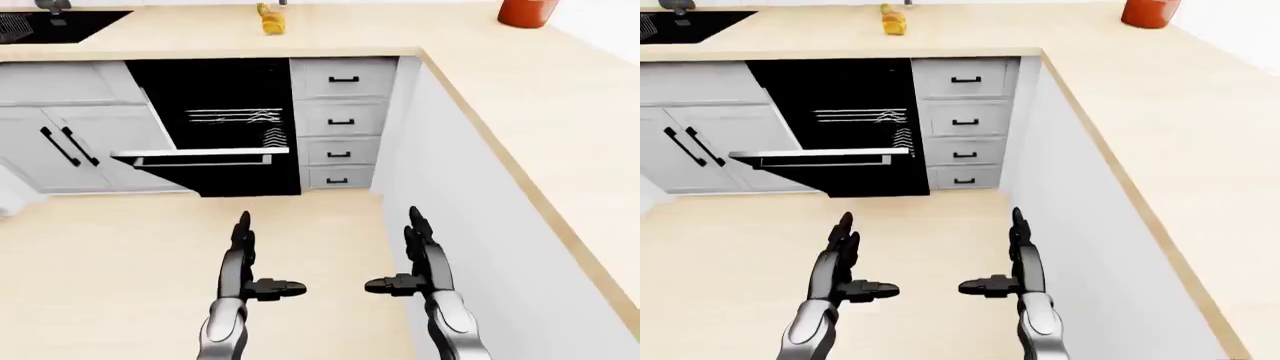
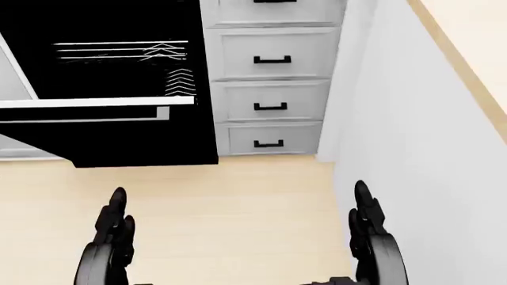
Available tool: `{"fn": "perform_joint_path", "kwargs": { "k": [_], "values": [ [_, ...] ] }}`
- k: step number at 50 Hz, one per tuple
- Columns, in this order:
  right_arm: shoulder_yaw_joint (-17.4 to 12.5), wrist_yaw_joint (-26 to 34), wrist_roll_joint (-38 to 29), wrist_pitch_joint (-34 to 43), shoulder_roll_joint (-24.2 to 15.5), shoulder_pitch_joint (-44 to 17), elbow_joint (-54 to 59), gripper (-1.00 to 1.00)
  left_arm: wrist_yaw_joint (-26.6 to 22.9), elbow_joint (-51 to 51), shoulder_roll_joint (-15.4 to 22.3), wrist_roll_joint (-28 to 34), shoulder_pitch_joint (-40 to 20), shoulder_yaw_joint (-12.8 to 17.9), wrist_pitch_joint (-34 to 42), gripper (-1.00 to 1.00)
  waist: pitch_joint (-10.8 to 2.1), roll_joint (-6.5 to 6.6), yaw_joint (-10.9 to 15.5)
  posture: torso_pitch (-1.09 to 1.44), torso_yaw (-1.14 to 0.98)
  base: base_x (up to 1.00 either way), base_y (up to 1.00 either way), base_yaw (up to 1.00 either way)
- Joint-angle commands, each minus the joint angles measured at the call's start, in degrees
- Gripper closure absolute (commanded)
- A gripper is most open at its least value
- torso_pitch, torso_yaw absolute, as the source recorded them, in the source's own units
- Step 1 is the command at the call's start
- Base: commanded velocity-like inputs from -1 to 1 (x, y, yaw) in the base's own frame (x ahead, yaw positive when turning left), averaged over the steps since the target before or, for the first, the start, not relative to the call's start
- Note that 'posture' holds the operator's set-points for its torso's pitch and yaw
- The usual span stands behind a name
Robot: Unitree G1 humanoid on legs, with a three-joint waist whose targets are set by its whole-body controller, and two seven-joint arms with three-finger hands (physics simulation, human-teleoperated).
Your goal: Close the dishwasher door
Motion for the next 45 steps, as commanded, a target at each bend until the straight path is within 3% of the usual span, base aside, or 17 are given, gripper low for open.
{"fn": "perform_joint_path", "kwargs": {
  "k": [1, 3, 4, 5, 7, 8, 24, 32, 33, 35, 45],
  "values": [
    [-0.1, -1.4, -1.2, -4.9, -0.1, 0.2, -6.7, -1.0, 0.1, -6.1, -0.4, 0.3, -0.5, -1.0, -3.5, -1.0, -0.05, -0.45, -0.1, 0.0, 0.0, 0.0, 0.0, 0.0],
    [0.2, -1.5, -1.7, -4.5, 0.0, 0.7, -7.3, -1.0, 0.2, -6.2, -0.5, 0.6, -0.2, -1.3, -3.9, -1.0, -3.51, -0.03, 0.3, 0.0, 0.0, 0.0, 0.0, 0.0],
    [0.3, -1.3, -1.7, -4.3, 0.0, 0.8, -7.6, -1.0, 0.2, -5.9, -0.4, 0.7, -0.3, -1.3, -4.1, -1.0, -2.92, -0.12, 0.3, 0.0, 0.0, 0.0, 0.0, 0.0],
    [0.4, -1.3, -1.9, -4.2, 0.0, 0.7, -7.2, -1.0, 0.4, -6.0, -0.4, 0.9, -0.3, -1.2, -4.6, -1.0, -0.91, -0.47, 0.3, 0.0, 0.0, 0.0, 0.0, 0.0],
    [0.6, -1.6, -2.8, -4.4, 0.0, 0.2, -6.1, -1.0, 0.2, -8.5, -0.5, 0.4, 0.6, -1.2, -4.0, -1.0, -3.95, -0.51, 0.3, 0.0, 0.0, 0.0, 0.0, 0.0],
    [0.7, -1.6, -2.9, -4.3, 0.0, 0.2, -6.1, -1.0, 0.3, -8.4, -0.5, 0.4, 0.6, -1.2, -4.3, -1.0, -4.28, -0.51, 0.3, 0.0, 0.0, 0.0, 0.0, 0.0],
    [0.5, -1.7, -3.6, -5.8, 0.0, 1.7, -7.0, -1.0, 0.8, -6.6, -0.7, 1.3, 0.8, -1.9, -6.5, -1.0, -5.07, -0.28, 0.5, 0.0, 0.0, 0.0, 0.0, 0.0],
    [0.3, -1.2, -3.5, -5.6, -0.1, 2.4, -7.7, -1.0, 0.8, -6.3, -0.9, 1.7, 1.3, -2.4, -6.9, -1.0, -4.86, -0.34, 0.4, 0.0, 0.0, 0.0, 0.0, 0.0],
    [0.4, -1.1, -3.6, -5.5, -0.1, 2.5, -7.8, -1.0, 0.8, -6.0, -0.8, 1.8, 1.2, -2.5, -7.0, -1.0, -5.64, 0.0, 0.5, 0.0, 0.0, 0.0, 0.0, 0.06],
    [0.5, -0.9, -3.6, -5.6, -0.1, 2.5, -7.9, -1.0, 0.7, -6.4, -0.8, 1.8, 1.4, -2.6, -6.8, -1.0, -4.27, 0.11, 0.6, 0.0, 0.0, 0.0, 0.0, 0.15],
    [0.3, -0.5, -3.6, -5.5, -0.1, 2.9, -8.3, -1.0, 0.7, -5.0, -0.9, 3.1, 1.3, -3.1, -8.0, -1.0, -3.35, 0.24, 1.1, 0.0, 0.0, 0.0, 0.0, 0.24]
  ]
}}
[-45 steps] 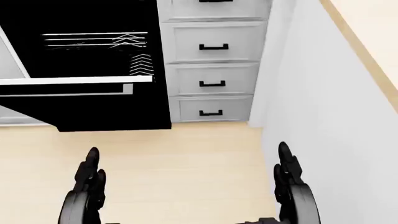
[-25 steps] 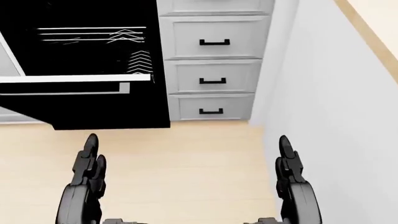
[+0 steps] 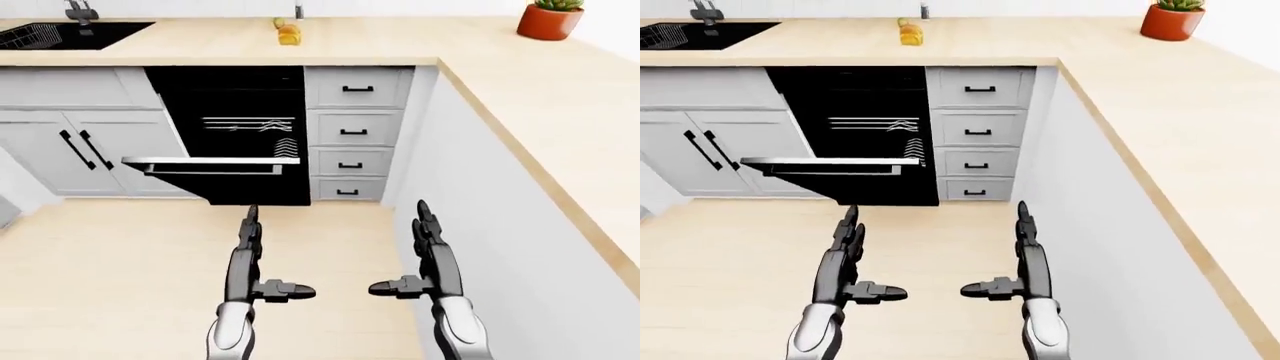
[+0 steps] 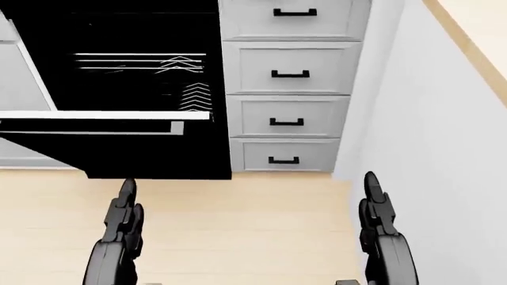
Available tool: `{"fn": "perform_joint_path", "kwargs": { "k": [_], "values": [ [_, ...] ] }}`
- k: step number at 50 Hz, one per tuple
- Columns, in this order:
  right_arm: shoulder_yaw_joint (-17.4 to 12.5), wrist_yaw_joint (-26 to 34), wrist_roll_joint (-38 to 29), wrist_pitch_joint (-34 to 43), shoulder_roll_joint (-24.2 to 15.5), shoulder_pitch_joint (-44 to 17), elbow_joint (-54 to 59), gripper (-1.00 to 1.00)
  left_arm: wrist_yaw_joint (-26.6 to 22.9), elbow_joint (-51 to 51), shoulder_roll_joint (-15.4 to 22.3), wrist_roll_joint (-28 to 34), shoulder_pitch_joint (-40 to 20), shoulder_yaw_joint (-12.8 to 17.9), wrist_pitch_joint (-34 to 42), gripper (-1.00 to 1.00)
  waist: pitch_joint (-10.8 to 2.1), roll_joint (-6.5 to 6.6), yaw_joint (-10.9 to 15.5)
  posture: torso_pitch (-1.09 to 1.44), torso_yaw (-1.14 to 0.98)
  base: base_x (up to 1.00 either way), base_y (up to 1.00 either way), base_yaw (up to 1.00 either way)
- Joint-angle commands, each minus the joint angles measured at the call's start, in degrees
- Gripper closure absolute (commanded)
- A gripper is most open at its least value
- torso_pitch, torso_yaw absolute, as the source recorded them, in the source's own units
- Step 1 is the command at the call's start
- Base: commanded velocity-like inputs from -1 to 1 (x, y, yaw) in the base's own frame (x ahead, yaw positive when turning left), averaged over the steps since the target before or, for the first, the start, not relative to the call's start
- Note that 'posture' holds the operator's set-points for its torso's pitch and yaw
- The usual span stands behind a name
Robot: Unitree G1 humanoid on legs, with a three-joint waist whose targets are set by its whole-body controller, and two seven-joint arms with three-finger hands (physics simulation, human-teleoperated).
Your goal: Close the dishwasher door
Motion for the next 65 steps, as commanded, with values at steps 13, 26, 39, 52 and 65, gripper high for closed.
{"fn": "perform_joint_path", "kwargs": {
  "k": [13, 26, 39, 52, 65],
  "values": [
    [-0.1, 0.1, 0.1, -1.2, 0.0, -0.2, -3.4, -1.0, 0.1, -3.2, 0.1, 0.2, -0.6, 0.1, -1.4, -1.0, -0.24, -1.08, 0.6, 0.0, 0.0, 0.0, 0.0, 0.28],
    [0.1, -0.1, -0.3, -0.9, 0.1, 0.2, -4.3, -1.0, 0.0, -3.4, 0.0, 0.3, -0.4, -0.1, -1.4, -1.0, -0.59, 1.18, 0.6, 0.0, 0.0, 0.0, 0.0, 0.31],
    [0.1, -0.1, -0.3, -0.9, 0.1, 0.1, -4.2, -1.0, 0.0, -3.0, 0.0, 0.5, -0.4, -0.2, -1.7, -1.0, -0.37, -2.81, -0.3, 0.0, 0.0, 0.0, 0.0, 0.39],
    [0.1, 0.1, -0.2, -0.5, 0.1, 0.7, -5.4, -1.0, 0.0, -3.1, 0.0, 0.7, -0.1, -0.3, -1.7, -1.0, -0.94, 2.47, 0.4, 0.0, 0.0, 0.0, 0.0, 0.42],
    [0.2, 0.1, -0.2, -0.4, 0.2, 0.9, -5.7, -1.0, 0.0, -3.3, 0.0, 0.7, 0.0, -0.4, -1.8, -1.0, -0.11, -4.05, -0.5, 0.0, 0.0, 0.0, 0.0, 0.43]
  ]
}}
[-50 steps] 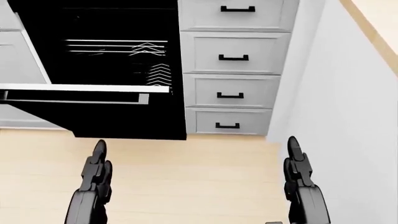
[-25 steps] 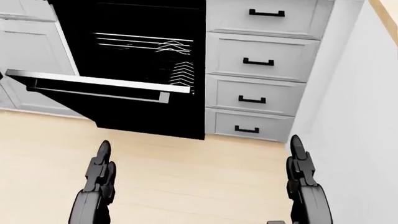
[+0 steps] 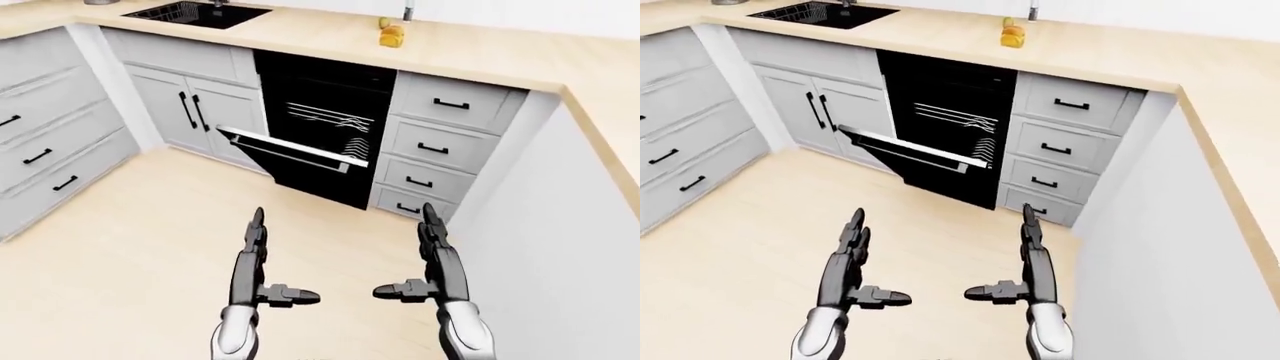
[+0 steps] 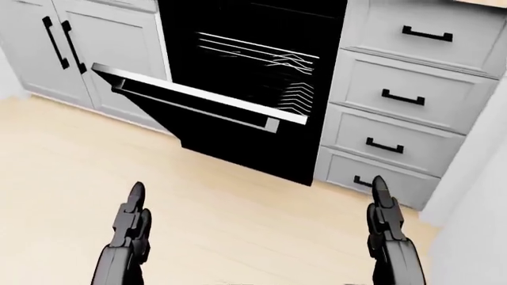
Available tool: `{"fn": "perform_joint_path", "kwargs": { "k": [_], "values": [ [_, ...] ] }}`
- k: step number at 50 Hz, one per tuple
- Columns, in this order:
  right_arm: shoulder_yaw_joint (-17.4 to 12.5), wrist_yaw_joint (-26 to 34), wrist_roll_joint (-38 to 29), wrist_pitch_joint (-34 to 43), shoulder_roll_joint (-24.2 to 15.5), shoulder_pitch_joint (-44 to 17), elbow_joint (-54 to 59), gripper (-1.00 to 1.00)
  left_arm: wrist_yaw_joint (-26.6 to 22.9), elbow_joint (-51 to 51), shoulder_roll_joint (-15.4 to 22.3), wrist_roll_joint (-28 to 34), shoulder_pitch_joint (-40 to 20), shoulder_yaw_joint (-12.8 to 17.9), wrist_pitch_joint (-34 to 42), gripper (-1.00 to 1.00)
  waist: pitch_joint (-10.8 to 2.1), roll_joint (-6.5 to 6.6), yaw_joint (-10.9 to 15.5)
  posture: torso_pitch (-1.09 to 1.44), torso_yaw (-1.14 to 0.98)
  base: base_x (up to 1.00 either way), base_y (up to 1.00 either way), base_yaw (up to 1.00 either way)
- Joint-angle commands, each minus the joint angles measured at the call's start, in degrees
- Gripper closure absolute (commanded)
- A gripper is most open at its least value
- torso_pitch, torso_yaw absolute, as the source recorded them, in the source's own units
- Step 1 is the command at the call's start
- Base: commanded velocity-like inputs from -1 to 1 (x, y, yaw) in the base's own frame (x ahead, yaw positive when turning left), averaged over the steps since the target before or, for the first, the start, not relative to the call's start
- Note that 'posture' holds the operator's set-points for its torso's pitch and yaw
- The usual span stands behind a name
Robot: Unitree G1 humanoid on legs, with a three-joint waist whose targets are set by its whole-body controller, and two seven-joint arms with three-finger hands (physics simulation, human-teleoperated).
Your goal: Close the dishwasher door
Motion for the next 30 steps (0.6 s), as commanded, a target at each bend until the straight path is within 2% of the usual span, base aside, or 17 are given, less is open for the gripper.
{"fn": "perform_joint_path", "kwargs": {
  "k": [1, 6, 8, 10, 11, 12, 14, 16, 20, 22, 24, 25, 26, 28, 30],
  "values": [
    [0.8, 0.2, 0.1, -1.8, 0.2, -1.2, -2.9, -1.0, 0.4, -2.9, 0.4, -0.2, -1.2, 1.1, -1.9, -1.0, -0.89, 0.06, 0.3, 0.0, 0.0, 0.0, 0.0, 0.43],
    [0.9, 0.2, 0.1, -1.6, 0.2, -1.0, -3.4, -1.0, 0.3, -3.0, 0.4, -0.2, -1.2, 1.1, -1.9, -1.0, -0.47, 2.9, 0.2, 0.0, 0.0, 0.0, 0.0, 0.43],
    [0.9, 0.2, 0.1, -1.6, 0.2, -1.1, -3.1, -1.0, 0.3, -3.3, 0.4, -0.2, -1.0, 1.1, -1.8, -1.0, -0.49, 4.56, 0.0, 0.0, 0.0, 0.0, 0.0, 0.44],
    [1.0, 0.2, 0.0, -1.6, 0.2, -1.1, -3.2, -1.0, 0.3, -3.3, 0.4, -0.1, -1.0, 1.0, -1.8, -1.0, -0.83, 7.02, -0.1, 0.0, 0.0, 0.0, 0.0, 0.43],
    [1.0, 0.2, 0.1, -1.5, 0.2, -1.1, -3.3, -1.0, 0.3, -2.7, 0.4, -0.1, -1.2, 1.1, -1.9, -1.0, -1.61, 9.17, 0.1, 0.0, 0.0, 0.0, 0.0, 0.43],
    [0.9, 0.3, 0.1, -1.5, 0.2, -1.0, -3.5, -1.0, 0.2, -3.3, 0.4, -0.2, -0.9, 1.0, -1.6, -1.0, -1.12, 7.1, 0.8, 0.0, 0.0, 0.0, 0.0, 0.43],
    [0.9, 0.3, 0.1, -1.5, 0.2, -1.0, -3.4, -1.0, 0.2, -3.8, 0.4, -0.2, -0.7, 0.9, -1.5, -1.0, -1.21, 6.96, 1.1, 0.0, 0.0, 0.0, 0.0, 0.43],
    [0.9, 0.3, 0.1, -1.6, 0.2, -1.0, -3.3, -1.0, 0.2, -3.5, 0.4, -0.2, -0.9, 1.0, -1.6, -1.0, -1.45, 5.92, 1.3, 0.0, 0.0, 0.0, 0.0, 0.43],
    [0.9, 0.3, 0.1, -1.7, 0.2, -1.2, -2.9, -1.0, 0.3, -3.2, 0.4, -0.1, -0.9, 0.9, -1.7, -1.0, -0.66, 3.86, 1.1, 0.0, 0.0, 0.0, 0.0, 0.43],
    [0.9, 0.3, 0.1, -1.7, 0.2, -1.3, -2.8, -1.0, 0.3, -3.3, 0.4, -0.1, -0.9, 0.9, -1.8, -1.0, -0.46, 2.41, 0.8, 0.0, 0.0, 0.0, 0.0, 0.43],
    [1.0, 0.3, 0.1, -1.7, 0.2, -1.3, -2.9, -1.0, 0.3, -3.0, 0.4, -0.1, -1.0, 1.0, -1.9, -1.0, -0.67, -0.1, 0.7, 0.0, 0.0, 0.0, 0.0, 0.43],
    [1.0, 0.3, 0.0, -1.6, 0.2, -1.3, -3.0, -1.0, 0.3, -3.0, 0.4, -0.1, -1.0, 0.9, -1.9, -1.0, -1.42, -2.22, 0.4, 0.0, 0.0, 0.0, 0.0, 0.43],
    [1.1, 0.2, 0.0, -1.5, 0.2, -1.3, -3.2, -1.0, 0.3, -2.8, 0.4, 0.0, -1.0, 0.8, -2.1, -1.0, -1.04, 0.21, -0.1, 0.0, 0.0, 0.0, 0.0, 0.43],
    [1.1, 0.2, 0.0, -1.6, 0.2, -1.3, -3.1, -1.0, 0.3, -2.5, 0.4, 0.0, -1.1, 0.8, -2.2, -1.0, -0.61, -0.3, 0.2, 0.0, 0.0, 0.0, 0.0, 0.43],
    [1.1, 0.3, 0.0, -1.4, 0.3, -1.4, -3.1, -1.0, 0.3, -2.5, 0.4, 0.0, -1.1, 0.8, -2.2, -1.0, -1.15, 0.27, 0.3, 0.0, 0.0, 0.0, 0.0, 0.43]
  ]
}}
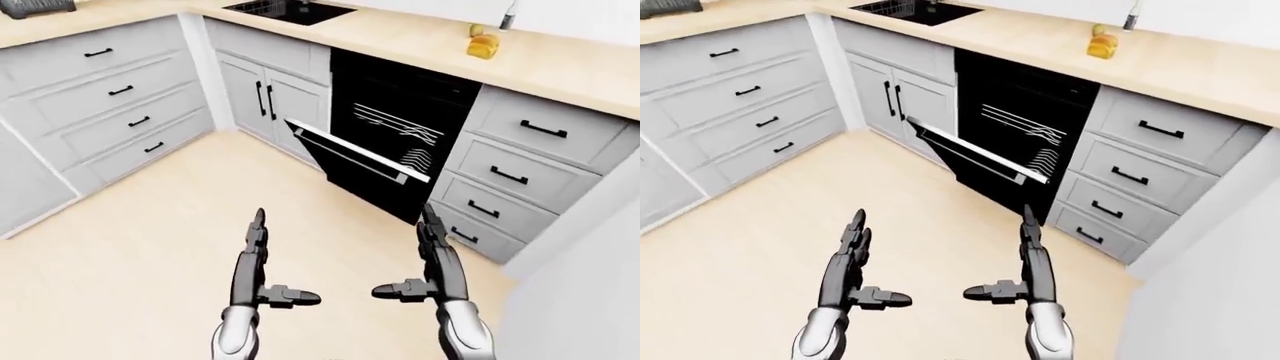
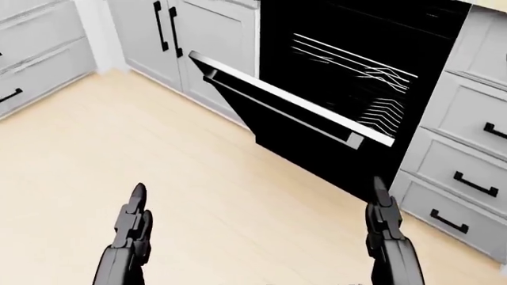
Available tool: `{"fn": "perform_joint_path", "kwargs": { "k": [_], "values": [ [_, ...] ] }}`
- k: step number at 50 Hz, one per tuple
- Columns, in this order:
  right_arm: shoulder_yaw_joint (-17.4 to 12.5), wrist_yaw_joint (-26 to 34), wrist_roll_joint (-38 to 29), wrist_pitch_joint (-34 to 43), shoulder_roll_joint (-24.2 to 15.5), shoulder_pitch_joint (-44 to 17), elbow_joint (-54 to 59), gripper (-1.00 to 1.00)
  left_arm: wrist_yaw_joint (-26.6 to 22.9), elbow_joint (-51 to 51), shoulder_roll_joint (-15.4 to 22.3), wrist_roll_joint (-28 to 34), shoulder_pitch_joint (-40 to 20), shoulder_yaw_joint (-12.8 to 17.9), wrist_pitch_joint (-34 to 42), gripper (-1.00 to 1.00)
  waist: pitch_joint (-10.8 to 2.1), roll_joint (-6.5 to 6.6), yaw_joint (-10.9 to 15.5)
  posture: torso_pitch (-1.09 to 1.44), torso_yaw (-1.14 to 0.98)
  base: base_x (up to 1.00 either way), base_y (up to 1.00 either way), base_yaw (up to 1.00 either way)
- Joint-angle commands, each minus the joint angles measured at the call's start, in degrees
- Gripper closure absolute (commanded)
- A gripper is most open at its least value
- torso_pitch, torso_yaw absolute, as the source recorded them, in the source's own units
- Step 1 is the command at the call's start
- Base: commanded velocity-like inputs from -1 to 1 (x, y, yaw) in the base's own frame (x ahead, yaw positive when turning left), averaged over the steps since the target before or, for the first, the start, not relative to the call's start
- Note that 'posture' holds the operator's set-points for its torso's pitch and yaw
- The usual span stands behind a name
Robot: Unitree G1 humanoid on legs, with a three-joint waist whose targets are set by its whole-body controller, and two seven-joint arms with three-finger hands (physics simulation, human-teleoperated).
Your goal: Close the dishwasher door
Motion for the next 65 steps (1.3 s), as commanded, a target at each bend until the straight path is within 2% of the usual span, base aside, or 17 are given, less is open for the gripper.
{"fn": "perform_joint_path", "kwargs": {
  "k": [1, 7, 10, 20, 22, 24, 25, 27, 30, 36, 39, 49, 51, 53, 54, 58, 65],
  "values": [
    [0.9, 0.3, 0.1, -2.0, 0.2, -1.3, -2.6, -1.0, 0.5, -2.9, 0.4, -0.1, -1.1, 0.9, -2.1, -1.0, -0.83, 0.19, 0.3, 0.0, 0.0, 0.0, 0.0, 0.44],
    [0.8, 0.3, 0.2, -1.7, 0.2, -1.1, -3.1, -1.0, 0.5, -3.2, 0.4, -0.1, -1.1, 1.0, -1.8, -1.0, -0.19, 4.52, 0.0, 0.0, 0.0, 0.0, 0.0, 0.43],
    [0.8, 0.3, 0.2, -1.5, 0.2, -0.9, -3.5, -1.0, 0.5, -3.4, 0.4, -0.2, -1.1, 1.1, -1.7, -1.0, -1.64, 7.98, 0.0, 0.0, 0.0, 0.0, 0.0, 0.43],
    [0.7, 0.4, 0.2, -1.8, 0.2, -0.7, -3.5, -1.0, 0.4, -3.9, 0.4, -0.2, -0.9, 1.1, -1.5, -1.0, -0.25, 2.43, 0.9, 0.0, 0.0, 0.0, 0.0, 0.43],
    [0.7, 0.4, 0.3, -1.9, 0.2, -0.7, -3.5, -1.0, 0.4, -3.9, 0.4, -0.2, -0.9, 1.1, -1.6, -1.0, -0.21, 0.44, 0.7, 0.0, 0.0, 0.0, 0.0, 0.43],
    [0.7, 0.4, 0.2, -1.9, 0.2, -0.6, -3.6, -1.0, 0.4, -3.9, 0.4, -0.2, -0.9, 1.1, -1.6, -1.0, -1.36, -3.32, 0.3, 0.0, 0.0, 0.0, 0.0, 0.43],
    [0.8, 0.4, 0.2, -1.8, 0.2, -0.6, -3.8, -1.0, 0.4, -3.9, 0.4, -0.2, -0.9, 1.1, -1.6, -1.0, -0.49, -0.1, -0.3, 0.0, 0.0, 0.0, 0.0, 0.44],
    [0.7, 0.4, 0.2, -1.9, 0.2, -0.5, -3.7, -1.0, 0.4, -3.9, 0.4, -0.3, -0.9, 1.1, -1.5, -1.0, -0.47, -1.21, 0.2, 0.0, 0.0, 0.0, 0.0, 0.43],
    [0.7, 0.4, 0.3, -2.0, 0.2, -0.4, -3.8, -1.0, 0.5, -3.8, 0.4, -0.2, -0.8, 1.1, -1.6, -1.0, -0.75, 0.04, 0.3, 0.0, 0.0, 0.0, 0.0, 0.43],
    [0.7, 0.5, 0.4, -2.0, 0.2, -0.4, -3.9, -1.0, 0.5, -4.0, 0.4, -0.3, -0.8, 1.1, -1.6, -1.0, -0.18, 4.55, 0.0, 0.0, 0.0, 0.0, 0.0, 0.43],
    [0.7, 0.5, 0.3, -2.1, 0.2, -0.5, -3.6, -1.0, 0.5, -3.8, 0.4, -0.2, -0.9, 1.1, -1.7, -1.0, -1.59, 7.92, -0.1, 0.0, 0.0, 0.0, 0.0, 0.43],
    [0.5, 0.4, 0.7, -2.2, 0.2, -1.1, -2.7, -1.0, 0.6, -3.0, 0.4, 0.0, -1.2, 1.0, -2.1, -1.0, -0.27, 2.49, 0.8, 0.0, 0.0, 0.0, 0.0, 0.43],
    [0.5, 0.4, 0.7, -2.4, 0.2, -1.1, -2.6, -1.0, 0.6, -2.9, 0.4, 0.0, -1.3, 1.0, -2.1, -1.0, -0.21, 0.58, 0.7, 0.0, 0.0, 0.0, 0.0, 0.43],
    [0.4, 0.5, 0.8, -2.3, 0.2, -0.9, -2.9, -1.0, 0.7, -2.8, 0.4, 0.0, -1.3, 1.1, -2.2, -1.0, -1.3, -3.1, 0.3, 0.0, 0.0, 0.0, 0.0, 0.44],
    [0.4, 0.5, 0.8, -2.1, 0.2, -0.8, -3.2, -1.0, 0.6, -3.2, 0.4, -0.1, -1.2, 1.1, -2.0, -1.0, -0.64, -0.17, -0.2, 0.0, 0.0, 0.0, 0.0, 0.44],
    [0.5, 0.5, 0.7, -2.2, 0.2, -0.7, -3.2, -1.0, 0.6, -3.6, 0.4, -0.3, -1.1, 1.2, -1.9, -1.0, -0.9, -0.43, 0.3, 0.0, 0.0, 0.0, 0.0, 0.43],
    [0.6, 0.5, 0.6, -2.1, 0.2, -0.6, -3.4, -1.0, 0.6, -3.7, 0.4, -0.2, -1.1, 1.1, -1.9, -1.0, -0.17, 4.46, 0.0, 0.0, 0.0, 0.0, 0.0, 0.43]
  ]
}}
